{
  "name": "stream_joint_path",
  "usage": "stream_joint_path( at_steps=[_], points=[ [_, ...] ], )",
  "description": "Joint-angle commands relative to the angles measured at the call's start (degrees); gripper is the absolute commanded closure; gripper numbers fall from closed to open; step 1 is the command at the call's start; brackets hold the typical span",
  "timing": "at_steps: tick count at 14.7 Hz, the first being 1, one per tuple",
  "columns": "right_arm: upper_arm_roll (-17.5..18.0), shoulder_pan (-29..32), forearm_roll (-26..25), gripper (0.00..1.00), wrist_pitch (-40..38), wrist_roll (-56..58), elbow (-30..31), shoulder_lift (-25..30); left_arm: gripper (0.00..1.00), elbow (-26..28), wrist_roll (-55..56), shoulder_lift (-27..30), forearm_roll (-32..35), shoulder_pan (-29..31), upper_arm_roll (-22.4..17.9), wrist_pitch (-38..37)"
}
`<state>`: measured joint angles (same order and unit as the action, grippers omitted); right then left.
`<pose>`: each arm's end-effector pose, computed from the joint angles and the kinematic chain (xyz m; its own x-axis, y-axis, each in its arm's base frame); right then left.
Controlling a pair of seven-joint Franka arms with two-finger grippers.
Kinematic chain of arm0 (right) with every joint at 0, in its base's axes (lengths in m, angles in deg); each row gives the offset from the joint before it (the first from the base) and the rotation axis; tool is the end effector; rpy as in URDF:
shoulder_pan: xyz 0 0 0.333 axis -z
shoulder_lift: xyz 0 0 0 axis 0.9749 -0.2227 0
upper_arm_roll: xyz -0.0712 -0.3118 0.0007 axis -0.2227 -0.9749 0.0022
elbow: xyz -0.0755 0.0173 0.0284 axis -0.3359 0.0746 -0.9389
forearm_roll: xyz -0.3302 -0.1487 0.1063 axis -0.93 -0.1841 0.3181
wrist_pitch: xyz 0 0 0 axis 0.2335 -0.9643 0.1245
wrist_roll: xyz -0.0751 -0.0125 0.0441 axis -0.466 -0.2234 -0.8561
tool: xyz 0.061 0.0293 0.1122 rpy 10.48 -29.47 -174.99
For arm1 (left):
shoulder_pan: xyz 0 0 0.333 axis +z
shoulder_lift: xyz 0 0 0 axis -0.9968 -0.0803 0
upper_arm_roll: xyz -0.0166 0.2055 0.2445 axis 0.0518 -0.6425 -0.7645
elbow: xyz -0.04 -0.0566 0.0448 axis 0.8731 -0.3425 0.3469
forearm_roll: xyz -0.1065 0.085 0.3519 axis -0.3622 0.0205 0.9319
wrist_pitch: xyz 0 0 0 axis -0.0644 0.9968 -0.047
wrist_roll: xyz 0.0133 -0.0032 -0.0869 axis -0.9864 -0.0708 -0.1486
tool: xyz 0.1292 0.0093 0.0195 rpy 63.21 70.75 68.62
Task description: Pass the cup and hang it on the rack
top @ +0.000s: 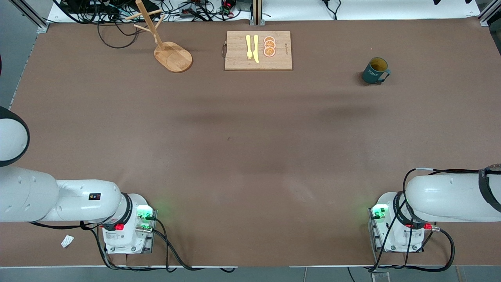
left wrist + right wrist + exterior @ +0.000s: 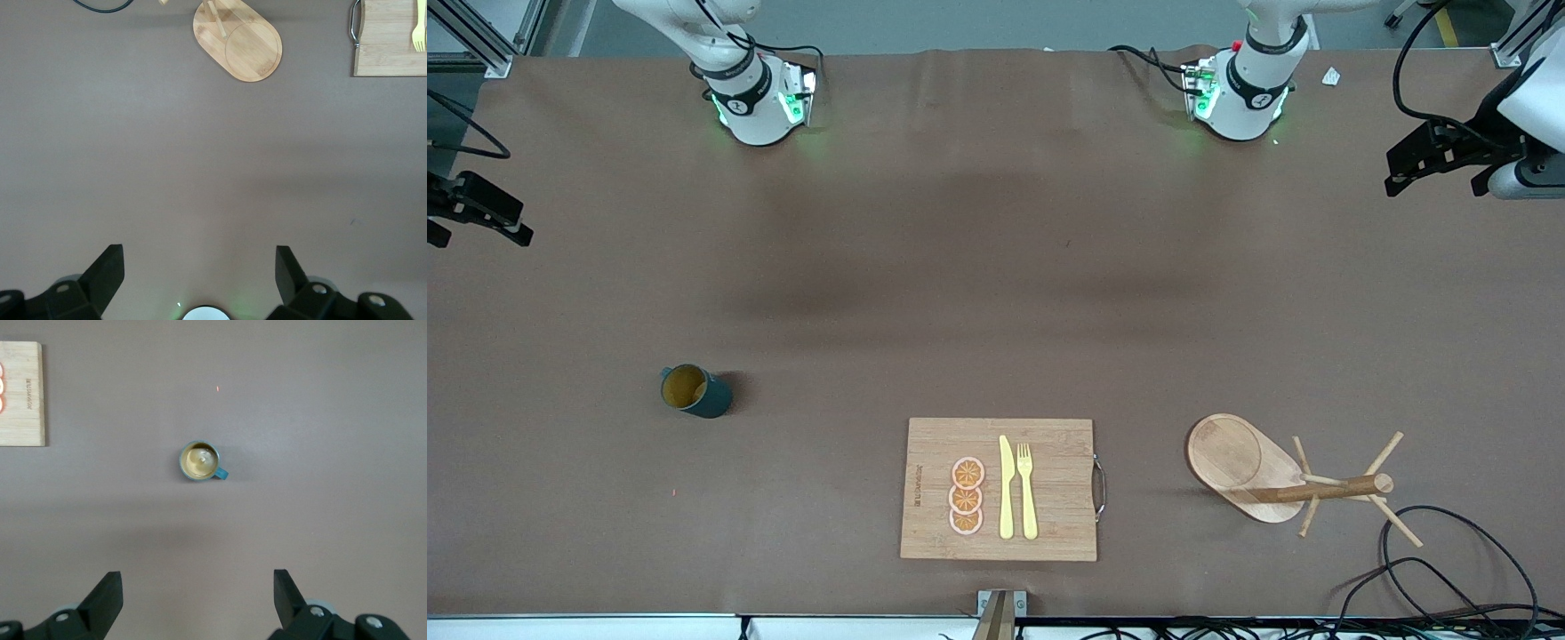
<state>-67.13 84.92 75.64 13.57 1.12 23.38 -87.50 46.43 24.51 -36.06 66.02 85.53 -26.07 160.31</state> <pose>0.5292 -0.0436 0.6249 0.9979 -0.0009 0.0655 -0.0001 -0.9999 -0.0124 0.4994 -0.0570 0.6435 0.9992 -0.0314 -0.0233 -0.0318 -0.9993 -0.0180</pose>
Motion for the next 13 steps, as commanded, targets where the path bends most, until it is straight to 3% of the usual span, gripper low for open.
stream_joint_path(
  at_steps=[1, 5, 13],
  points=[
    [0.2, 0.7, 1.9, 0.0, -0.3, 0.3, -0.1, -0.8, 0.0, -1.3, -0.8, -0.3, 0.1, 0.1, 0.3, -1.0],
    [0.4, -0.1, 1.9, 0.0, 0.5, -0.3, 0.3, -2.7, 0.0, -1.3, -0.8, -0.3, 0.1, 0.2, 0.3, -1.0],
    [0.6, -3.0, 2.0, 0.0, 11.9, -5.8, 0.6, -21.2, 0.0, -1.3, -0.6, -1.2, 0.2, 0.1, 0.3, -1.0]
  ],
)
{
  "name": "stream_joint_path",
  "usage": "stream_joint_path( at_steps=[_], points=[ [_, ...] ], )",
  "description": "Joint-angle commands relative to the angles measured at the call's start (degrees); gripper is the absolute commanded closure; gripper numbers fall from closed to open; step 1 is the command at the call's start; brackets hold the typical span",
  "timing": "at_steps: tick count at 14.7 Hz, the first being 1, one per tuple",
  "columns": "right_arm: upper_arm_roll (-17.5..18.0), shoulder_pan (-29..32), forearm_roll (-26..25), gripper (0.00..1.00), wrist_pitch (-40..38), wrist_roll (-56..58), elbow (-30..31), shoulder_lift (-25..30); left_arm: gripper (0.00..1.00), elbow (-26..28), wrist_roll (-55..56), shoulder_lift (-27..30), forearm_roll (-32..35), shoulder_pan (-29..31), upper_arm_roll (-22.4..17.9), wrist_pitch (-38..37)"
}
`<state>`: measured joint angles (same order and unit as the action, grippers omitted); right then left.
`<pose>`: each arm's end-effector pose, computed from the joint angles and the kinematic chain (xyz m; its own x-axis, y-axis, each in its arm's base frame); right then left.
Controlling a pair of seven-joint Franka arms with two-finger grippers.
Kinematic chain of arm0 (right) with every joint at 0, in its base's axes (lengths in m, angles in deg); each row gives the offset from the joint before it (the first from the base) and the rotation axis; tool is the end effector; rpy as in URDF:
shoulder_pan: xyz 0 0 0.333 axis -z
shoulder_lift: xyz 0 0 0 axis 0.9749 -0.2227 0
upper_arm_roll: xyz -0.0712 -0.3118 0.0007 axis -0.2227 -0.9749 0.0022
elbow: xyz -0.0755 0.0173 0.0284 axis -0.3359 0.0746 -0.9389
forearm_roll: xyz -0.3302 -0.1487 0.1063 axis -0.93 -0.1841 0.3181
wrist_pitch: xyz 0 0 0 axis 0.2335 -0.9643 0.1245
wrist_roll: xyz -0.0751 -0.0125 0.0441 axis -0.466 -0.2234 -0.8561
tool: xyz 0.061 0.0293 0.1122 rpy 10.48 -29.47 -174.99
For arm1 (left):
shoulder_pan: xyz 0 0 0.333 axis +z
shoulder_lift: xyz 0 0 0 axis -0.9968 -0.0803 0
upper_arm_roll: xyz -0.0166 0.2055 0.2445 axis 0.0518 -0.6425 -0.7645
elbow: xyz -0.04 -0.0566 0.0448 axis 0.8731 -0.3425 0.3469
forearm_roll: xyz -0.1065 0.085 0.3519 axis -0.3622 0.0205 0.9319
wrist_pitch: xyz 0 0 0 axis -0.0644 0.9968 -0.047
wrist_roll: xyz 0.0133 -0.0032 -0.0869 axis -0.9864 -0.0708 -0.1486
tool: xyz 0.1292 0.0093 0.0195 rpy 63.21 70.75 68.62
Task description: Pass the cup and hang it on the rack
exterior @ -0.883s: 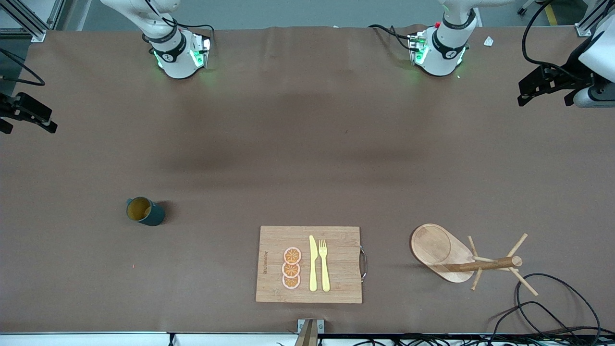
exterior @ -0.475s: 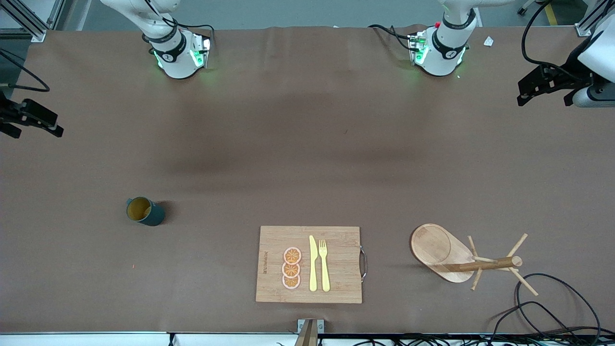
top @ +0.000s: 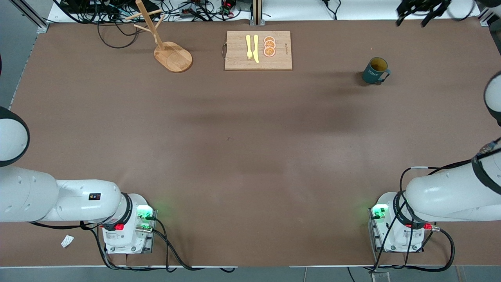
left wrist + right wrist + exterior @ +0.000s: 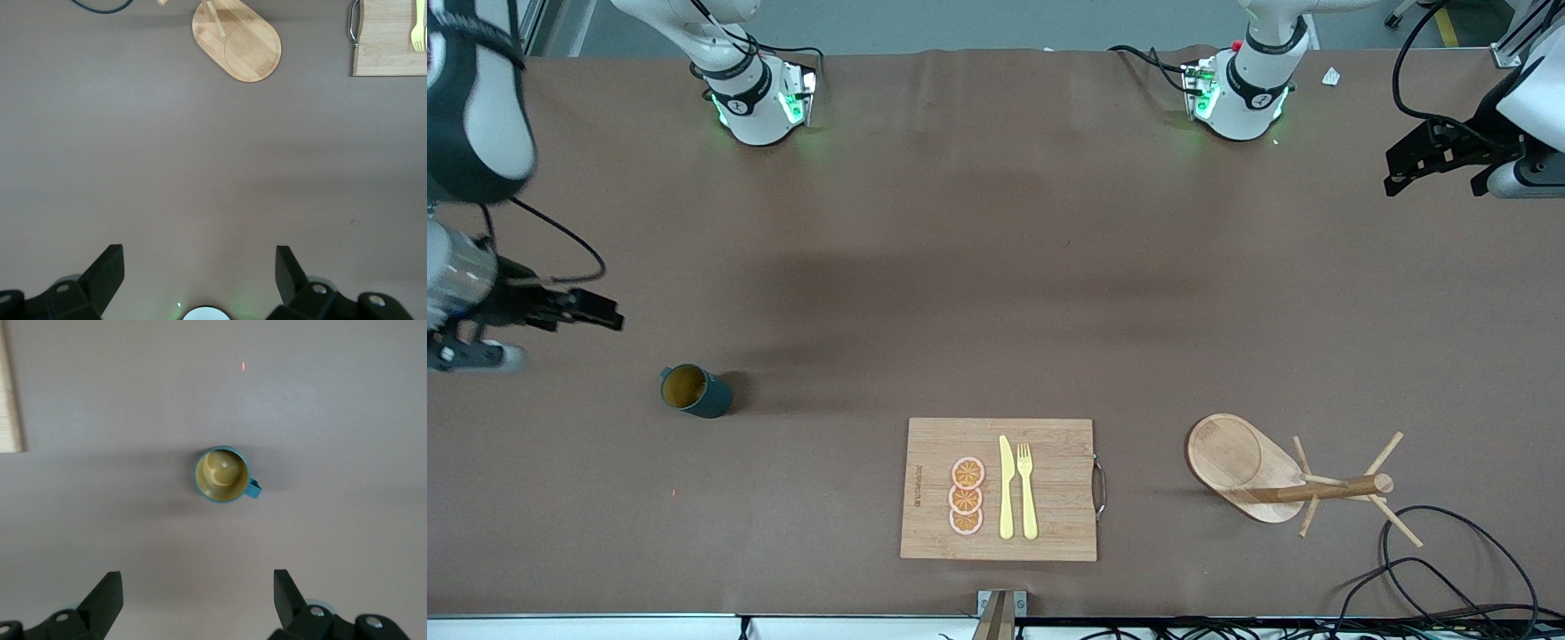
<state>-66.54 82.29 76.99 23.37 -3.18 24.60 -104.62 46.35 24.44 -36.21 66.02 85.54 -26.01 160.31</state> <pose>0.6141 -0.0178 0.4579 0.9961 -0.0287 -0.0838 -0.0336 -0.9978 -0.0576 0.5001 -0.0575 0.6428 0.9991 -0.0335 -0.0246 -0.0340 -0.9993 -0.0179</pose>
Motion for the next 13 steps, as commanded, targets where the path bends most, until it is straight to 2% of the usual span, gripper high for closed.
stream_joint_path(
  at_steps=[1, 8, 11, 12, 13],
  points=[
    [0.0, -0.7, 0.7, 0.0, 3.4, -3.0, -0.4, -5.9, 0.0, -1.2, -0.5, -1.0, 0.3, 0.1, 0.2, -0.9],
    [0.0, -4.2, 0.7, 0.0, 14.7, -10.1, 1.3, -16.3, 0.0, -2.9, 0.3, -2.2, 0.3, -0.6, 0.3, -0.9],
    [0.0, -4.1, 0.6, 0.0, 19.6, -10.0, 4.6, -17.9, 0.0, -3.9, 0.5, -2.6, 0.4, -0.6, 0.3, -0.9],
    [-0.1, -3.9, 0.5, 0.02, 20.7, -9.7, 5.3, -18.0, 0.0, -4.3, 0.5, -2.8, 0.4, -0.5, 0.3, -0.9],
    [-0.1, -3.8, 0.4, 0.08, 20.7, -9.6, 5.4, -18.3, 0.0, -4.7, 0.5, -3.2, 0.4, -0.5, 0.3, -0.9]
  ],
)
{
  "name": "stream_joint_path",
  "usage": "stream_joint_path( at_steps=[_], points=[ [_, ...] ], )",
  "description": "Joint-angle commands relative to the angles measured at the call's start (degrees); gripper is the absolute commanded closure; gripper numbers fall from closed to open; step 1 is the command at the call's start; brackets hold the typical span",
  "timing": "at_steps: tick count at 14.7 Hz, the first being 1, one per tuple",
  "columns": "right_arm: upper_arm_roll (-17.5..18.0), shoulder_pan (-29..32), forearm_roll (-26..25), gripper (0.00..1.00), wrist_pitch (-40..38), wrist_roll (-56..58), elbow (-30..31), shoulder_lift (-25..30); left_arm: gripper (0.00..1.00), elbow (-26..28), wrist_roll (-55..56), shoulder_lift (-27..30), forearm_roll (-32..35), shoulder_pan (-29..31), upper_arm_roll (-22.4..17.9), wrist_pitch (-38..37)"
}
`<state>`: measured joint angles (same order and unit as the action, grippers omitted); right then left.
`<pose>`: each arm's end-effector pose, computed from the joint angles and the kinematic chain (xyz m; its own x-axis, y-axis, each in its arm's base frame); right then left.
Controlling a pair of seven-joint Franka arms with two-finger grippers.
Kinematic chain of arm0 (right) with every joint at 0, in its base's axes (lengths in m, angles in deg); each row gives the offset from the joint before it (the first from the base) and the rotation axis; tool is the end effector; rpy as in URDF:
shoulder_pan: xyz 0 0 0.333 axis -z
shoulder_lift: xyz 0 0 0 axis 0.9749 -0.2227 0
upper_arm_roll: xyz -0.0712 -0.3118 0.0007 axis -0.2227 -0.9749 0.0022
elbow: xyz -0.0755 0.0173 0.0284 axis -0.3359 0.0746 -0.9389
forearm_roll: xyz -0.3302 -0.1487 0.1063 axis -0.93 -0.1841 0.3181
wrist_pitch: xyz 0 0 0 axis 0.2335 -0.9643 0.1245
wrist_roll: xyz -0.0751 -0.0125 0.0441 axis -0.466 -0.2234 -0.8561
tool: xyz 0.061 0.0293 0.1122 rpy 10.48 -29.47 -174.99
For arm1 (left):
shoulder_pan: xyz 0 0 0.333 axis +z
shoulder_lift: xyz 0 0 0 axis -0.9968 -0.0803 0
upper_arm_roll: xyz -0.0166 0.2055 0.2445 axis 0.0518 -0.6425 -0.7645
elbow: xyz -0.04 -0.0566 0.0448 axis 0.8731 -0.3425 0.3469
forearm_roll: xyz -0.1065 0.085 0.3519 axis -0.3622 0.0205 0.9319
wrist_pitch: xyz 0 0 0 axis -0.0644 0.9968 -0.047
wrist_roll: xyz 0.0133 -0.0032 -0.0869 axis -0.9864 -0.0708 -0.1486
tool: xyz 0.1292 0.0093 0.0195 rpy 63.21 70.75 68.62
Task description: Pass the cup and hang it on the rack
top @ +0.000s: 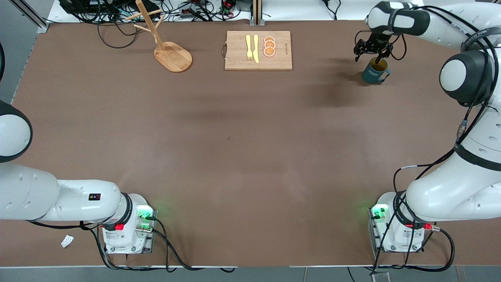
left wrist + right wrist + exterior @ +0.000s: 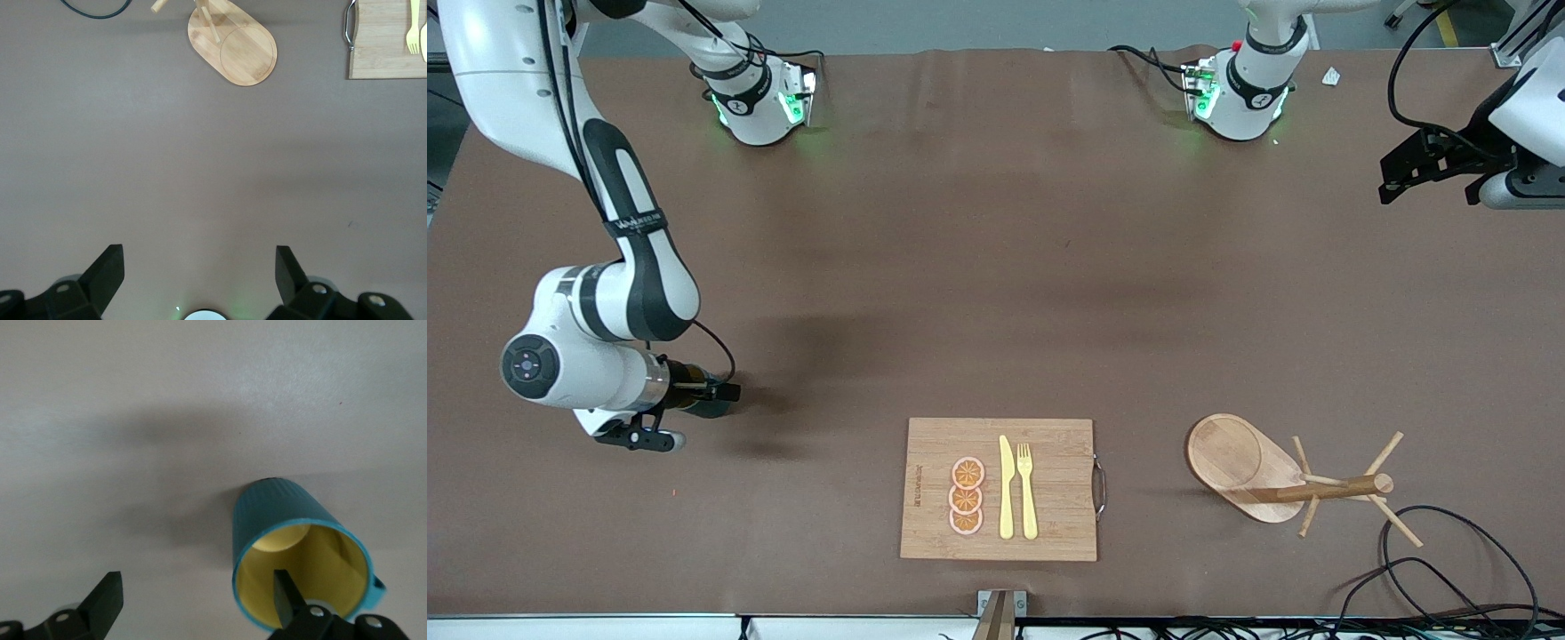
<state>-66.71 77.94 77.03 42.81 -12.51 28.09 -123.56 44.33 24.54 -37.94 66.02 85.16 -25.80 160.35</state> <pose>0.6532 0.0265 0.2447 0.9799 -0.1367 -0.1450 -0.1444 -0.9885 -0.0438 0.5094 -0.0629 0.6432 0.9989 -0.0424 -0.0189 -0.0426 -0.9990 -0.0141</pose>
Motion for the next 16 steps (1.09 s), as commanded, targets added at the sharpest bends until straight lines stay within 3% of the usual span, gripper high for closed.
stream_joint_path(
  at_steps=[1, 4, 7, 11, 16],
  points=[
    [0.1, 0.5, 0.4, 0.19, 1.2, -0.3, 1.9, -0.1, 0.0, -3.3, 0.4, -1.7, 0.4, 0.1, 0.1, -0.8],
    [0.1, 0.9, 0.3, 0.61, 0.9, 0.1, 1.8, -0.4, 0.0, -3.3, 0.2, -1.9, 0.4, 0.4, 0.1, -0.9],
    [-0.1, 1.0, -0.3, 0.9, 0.5, 0.2, 1.2, -0.3, 0.0, -3.3, -0.7, -1.8, 0.5, 0.8, -0.1, -0.9],
    [-0.2, 0.5, -0.4, 0.97, -0.5, 0.2, -1.7, -0.1, 0.0, -3.3, -0.7, -1.9, 0.5, 0.7, -0.2, -0.8],
    [0.3, -6.6, 1.1, 0.97, -19.6, -3.2, -17.1, 0.3, 0.0, -3.3, -0.6, -2.5, 0.5, 0.5, -0.2, -0.8]
  ],
)
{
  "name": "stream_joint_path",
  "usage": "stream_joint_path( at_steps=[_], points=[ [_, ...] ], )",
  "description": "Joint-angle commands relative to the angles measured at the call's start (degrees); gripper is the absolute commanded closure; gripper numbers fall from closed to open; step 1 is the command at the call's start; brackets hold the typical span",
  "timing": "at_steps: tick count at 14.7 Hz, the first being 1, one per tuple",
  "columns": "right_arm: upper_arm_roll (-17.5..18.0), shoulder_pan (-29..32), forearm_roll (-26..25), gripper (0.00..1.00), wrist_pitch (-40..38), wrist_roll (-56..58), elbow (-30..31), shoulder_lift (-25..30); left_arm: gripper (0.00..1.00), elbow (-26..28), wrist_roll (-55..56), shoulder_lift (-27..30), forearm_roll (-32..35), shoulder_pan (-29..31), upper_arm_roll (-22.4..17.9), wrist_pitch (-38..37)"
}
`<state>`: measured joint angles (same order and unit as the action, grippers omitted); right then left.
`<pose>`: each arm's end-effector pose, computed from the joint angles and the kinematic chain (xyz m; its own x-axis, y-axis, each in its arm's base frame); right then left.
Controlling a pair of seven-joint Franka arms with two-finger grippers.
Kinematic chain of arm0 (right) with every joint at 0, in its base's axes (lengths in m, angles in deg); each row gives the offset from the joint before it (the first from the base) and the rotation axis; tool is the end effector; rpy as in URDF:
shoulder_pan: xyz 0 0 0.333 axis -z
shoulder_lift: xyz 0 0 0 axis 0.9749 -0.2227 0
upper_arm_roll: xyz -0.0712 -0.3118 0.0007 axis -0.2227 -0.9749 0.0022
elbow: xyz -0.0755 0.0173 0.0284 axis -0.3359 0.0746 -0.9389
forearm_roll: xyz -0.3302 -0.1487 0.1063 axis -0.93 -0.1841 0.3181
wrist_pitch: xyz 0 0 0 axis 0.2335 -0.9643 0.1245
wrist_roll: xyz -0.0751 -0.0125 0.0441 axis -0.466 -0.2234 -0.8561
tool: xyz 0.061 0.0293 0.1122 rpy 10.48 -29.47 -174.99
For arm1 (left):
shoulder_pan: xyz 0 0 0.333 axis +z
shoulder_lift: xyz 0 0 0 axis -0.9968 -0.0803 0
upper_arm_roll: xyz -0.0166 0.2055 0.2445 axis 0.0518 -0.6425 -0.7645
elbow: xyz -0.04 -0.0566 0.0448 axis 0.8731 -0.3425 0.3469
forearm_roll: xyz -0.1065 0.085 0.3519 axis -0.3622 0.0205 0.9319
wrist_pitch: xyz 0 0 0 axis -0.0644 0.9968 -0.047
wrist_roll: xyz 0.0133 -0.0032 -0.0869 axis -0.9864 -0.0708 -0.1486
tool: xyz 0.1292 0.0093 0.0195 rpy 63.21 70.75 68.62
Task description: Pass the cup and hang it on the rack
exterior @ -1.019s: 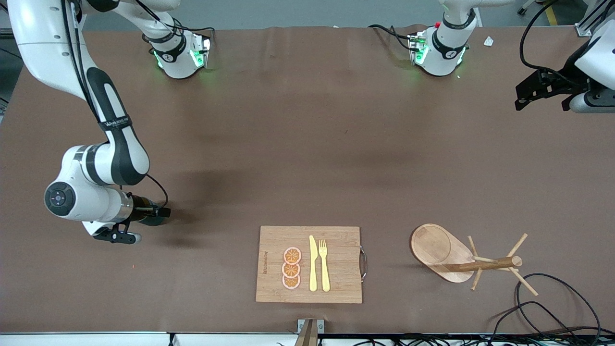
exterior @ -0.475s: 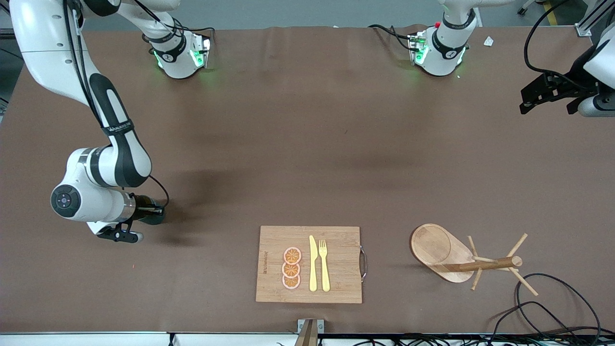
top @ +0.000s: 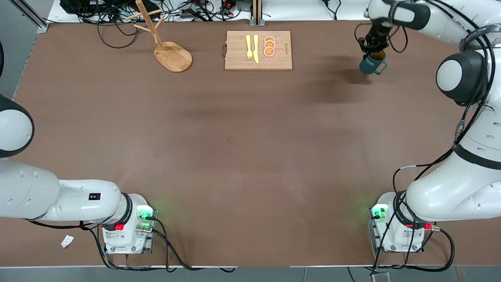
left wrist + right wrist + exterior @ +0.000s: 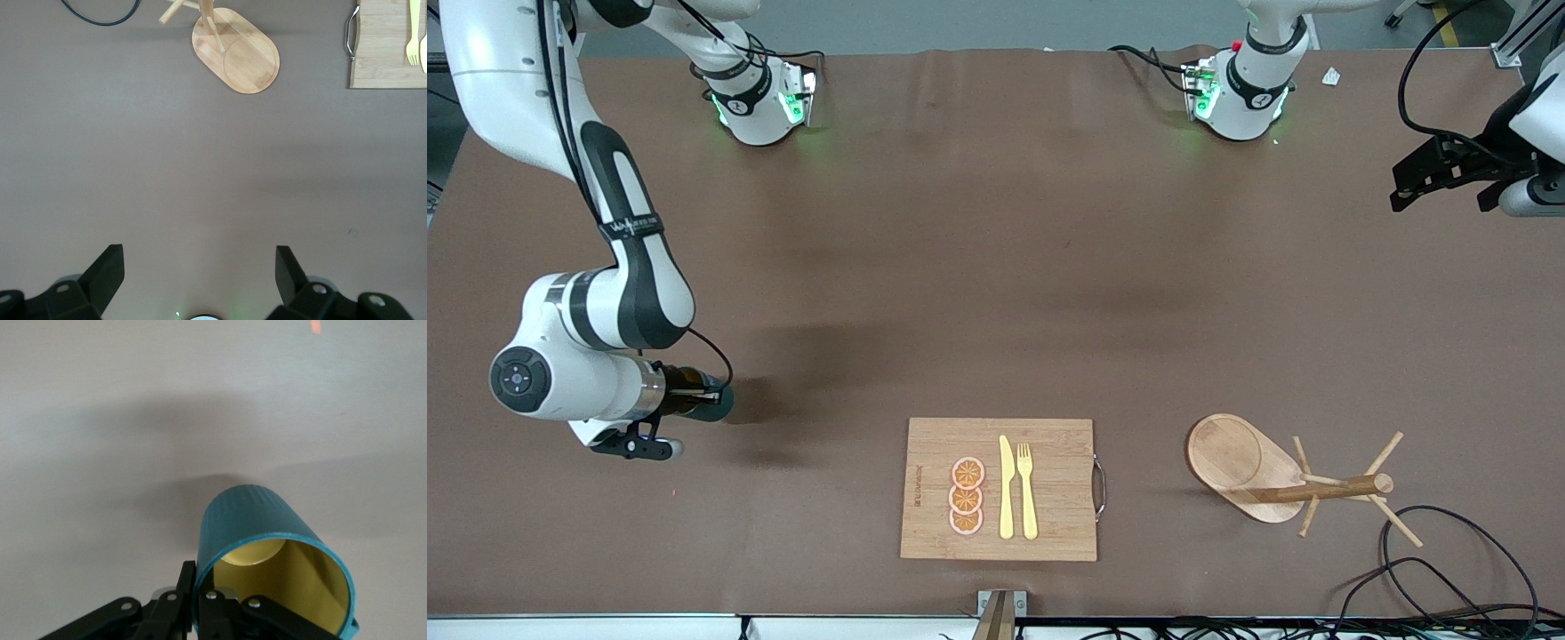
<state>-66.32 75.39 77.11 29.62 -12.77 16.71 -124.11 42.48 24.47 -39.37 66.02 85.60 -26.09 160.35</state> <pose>0.6726 0.0605 0.3063 0.9790 -0.0820 -0.1864 -0.0922 -0.9946 -0.0469 0.5183 -0.0564 0.6447 0.9995 -0.0310 -0.0116 -0.0311 -0.9995 -0.0105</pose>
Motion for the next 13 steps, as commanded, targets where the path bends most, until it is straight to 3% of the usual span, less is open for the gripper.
stream_joint_path(
  at_steps=[1, 5, 8, 13],
  points=[
    [0.0, -6.2, 1.1, 0.97, -7.0, -5.3, -6.7, 0.8, 0.0, -1.5, -0.6, -1.1, 0.5, 0.0, 0.1, -0.8],
    [0.1, -18.6, 1.0, 0.97, -6.4, -17.7, -13.6, -0.4, 0.0, -1.5, -0.6, -1.2, 0.6, -0.1, 0.2, -0.7],
    [0.1, -27.8, 1.0, 0.97, -3.4, -27.7, -19.3, -4.9, 0.0, -1.5, -0.6, -1.1, 0.7, 0.0, 0.2, -0.7],
    [-0.2, -37.1, 0.9, 0.97, 0.1, -34.9, -28.5, -14.2, 0.0, -1.5, 0.3, -1.2, 0.5, -0.4, 0.2, -0.4]
  ],
)
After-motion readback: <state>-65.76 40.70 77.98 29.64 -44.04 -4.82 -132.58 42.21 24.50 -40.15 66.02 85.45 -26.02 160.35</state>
